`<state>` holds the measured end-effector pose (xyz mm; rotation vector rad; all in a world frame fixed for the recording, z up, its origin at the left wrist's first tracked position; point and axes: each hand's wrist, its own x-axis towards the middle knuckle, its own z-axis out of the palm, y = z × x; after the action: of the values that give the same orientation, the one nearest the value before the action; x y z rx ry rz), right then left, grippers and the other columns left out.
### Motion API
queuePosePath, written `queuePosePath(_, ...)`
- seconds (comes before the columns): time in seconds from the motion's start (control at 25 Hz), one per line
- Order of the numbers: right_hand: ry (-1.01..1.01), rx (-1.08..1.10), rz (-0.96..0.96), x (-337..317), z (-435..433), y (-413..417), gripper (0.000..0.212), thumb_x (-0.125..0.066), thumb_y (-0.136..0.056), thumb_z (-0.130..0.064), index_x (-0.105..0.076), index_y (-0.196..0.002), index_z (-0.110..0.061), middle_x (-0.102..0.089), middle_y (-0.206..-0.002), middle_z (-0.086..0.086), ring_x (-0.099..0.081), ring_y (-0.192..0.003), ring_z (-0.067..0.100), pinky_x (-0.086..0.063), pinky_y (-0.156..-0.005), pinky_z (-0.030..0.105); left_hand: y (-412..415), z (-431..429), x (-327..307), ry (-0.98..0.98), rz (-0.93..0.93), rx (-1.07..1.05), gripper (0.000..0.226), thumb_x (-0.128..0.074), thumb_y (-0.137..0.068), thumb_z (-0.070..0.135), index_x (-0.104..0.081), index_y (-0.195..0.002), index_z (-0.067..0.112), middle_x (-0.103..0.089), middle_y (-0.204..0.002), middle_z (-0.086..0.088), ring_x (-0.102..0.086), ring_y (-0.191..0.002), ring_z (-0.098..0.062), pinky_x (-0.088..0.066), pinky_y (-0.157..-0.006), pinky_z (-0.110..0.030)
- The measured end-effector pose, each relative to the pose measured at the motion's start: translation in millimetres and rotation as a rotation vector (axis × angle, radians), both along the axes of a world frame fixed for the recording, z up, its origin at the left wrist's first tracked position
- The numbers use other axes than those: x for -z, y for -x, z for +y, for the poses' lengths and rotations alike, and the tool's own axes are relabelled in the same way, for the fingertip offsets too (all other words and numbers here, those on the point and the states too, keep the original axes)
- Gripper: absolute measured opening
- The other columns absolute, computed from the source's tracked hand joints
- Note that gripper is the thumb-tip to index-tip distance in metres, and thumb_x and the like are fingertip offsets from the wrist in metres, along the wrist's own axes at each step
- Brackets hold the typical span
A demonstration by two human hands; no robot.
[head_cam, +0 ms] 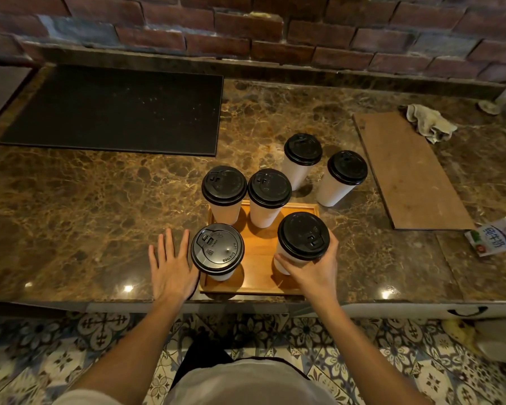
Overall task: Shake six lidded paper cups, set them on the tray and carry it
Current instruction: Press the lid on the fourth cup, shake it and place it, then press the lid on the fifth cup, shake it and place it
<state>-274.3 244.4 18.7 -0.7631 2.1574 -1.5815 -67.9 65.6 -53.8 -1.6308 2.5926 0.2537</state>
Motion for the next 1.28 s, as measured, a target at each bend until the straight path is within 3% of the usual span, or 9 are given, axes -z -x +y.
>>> queuePosePath(0.12,-0.041,0.008,0.024,10.4,2.7,-5.1,0.103,-0.093,-0.054,-0.033,-0.026,-0.132,-0.032,-0.048,-0.121,-0.020,-0.042,-0.114,-0.023,-0.032,-0.091,-0.004,-0.5,1.0,-2.5,0.012,0.035,0.018,0.071,-0.029,-0.095,0.055,0.019,-0.142,0.031,0.010,-0.159,-0.011,0.010,-0.147,-0.026,0.012,-0.115,-0.043)
queuePosePath(0.28,-0.066,0.026,0.028,16.4,4.6,-10.7,0.105,-0.093,-0.052,-0.036,-0.024,-0.130,-0.034,-0.048,-0.123,-0.007,-0.048,-0.111,-0.005,-0.032,-0.089,-0.004,-0.7,1.8,-4.5,0.033,0.016,0.027,0.070,-0.028,-0.096,0.055,0.019,-0.142,0.030,0.010,-0.159,-0.012,0.010,-0.147,-0.027,0.011,-0.115,-0.043)
queuePosePath(0.48,-0.047,-0.007,0.052,17.7,-1.4,-14.3,0.101,-0.094,-0.054,-0.029,-0.025,-0.126,-0.042,-0.044,-0.122,-0.020,-0.041,-0.115,-0.023,-0.032,-0.092,-0.003,0.1,1.6,-5.4,0.030,0.034,0.023,0.070,-0.029,-0.095,0.054,0.017,-0.143,0.030,0.009,-0.159,-0.012,0.010,-0.147,-0.027,0.011,-0.115,-0.043)
queuePosePath(0.64,-0.061,-0.063,0.031,21.2,-8.7,-22.3,0.105,-0.095,-0.055,-0.027,-0.023,-0.131,-0.033,-0.041,-0.123,-0.027,-0.040,-0.114,-0.026,-0.032,-0.090,-0.005,-0.1,0.8,-4.5,0.028,0.031,0.020,0.072,-0.030,-0.094,0.056,0.017,-0.142,0.031,0.009,-0.160,-0.011,0.009,-0.147,-0.027,0.010,-0.115,-0.043)
queuePosePath(0.72,-0.066,-0.091,0.005,20.9,-13.5,-28.0,0.105,-0.095,-0.056,-0.026,-0.022,-0.129,-0.042,-0.043,-0.121,-0.027,-0.039,-0.114,-0.027,-0.032,-0.090,-0.005,0.3,0.5,-4.3,0.026,0.034,0.019,0.072,-0.032,-0.094,0.056,0.016,-0.143,0.031,0.008,-0.160,-0.011,0.008,-0.147,-0.027,0.010,-0.115,-0.043)
queuePosePath(1.0,-0.056,-0.117,-0.035,15.6,-23.7,-43.4,0.101,-0.088,-0.052,-0.051,-0.019,-0.126,-0.056,-0.046,-0.124,-0.025,-0.043,-0.116,-0.023,-0.035,-0.091,-0.002,0.0,1.3,-5.4,0.013,0.034,0.021,0.072,-0.030,-0.094,0.055,0.016,-0.144,0.031,0.011,-0.159,-0.011,0.010,-0.147,-0.027,0.008,-0.117,-0.044)
queuePosePath(1.16,-0.177,-0.317,-0.035,9.7,-15.3,-29.6,0.116,-0.090,-0.055,-0.049,-0.005,-0.133,-0.060,-0.035,-0.135,-0.028,-0.033,-0.123,-0.025,-0.026,-0.098,-0.003,-0.5,1.4,-8.5,0.009,0.048,0.026,0.074,-0.031,-0.093,0.056,0.015,-0.144,0.030,0.011,-0.159,-0.011,0.010,-0.147,-0.027,0.009,-0.116,-0.044)
queuePosePath(1.28,-0.273,-0.499,-0.031,-2.7,0.5,-4.9,0.115,-0.083,-0.064,-0.043,-0.002,-0.146,-0.051,-0.027,-0.147,-0.025,-0.030,-0.131,-0.017,-0.023,-0.103,0.001,-0.2,1.5,-9.0,0.010,0.040,0.023,0.075,-0.033,-0.094,0.056,0.016,-0.144,0.029,0.012,-0.159,-0.012,0.010,-0.147,-0.027,0.010,-0.116,-0.044)
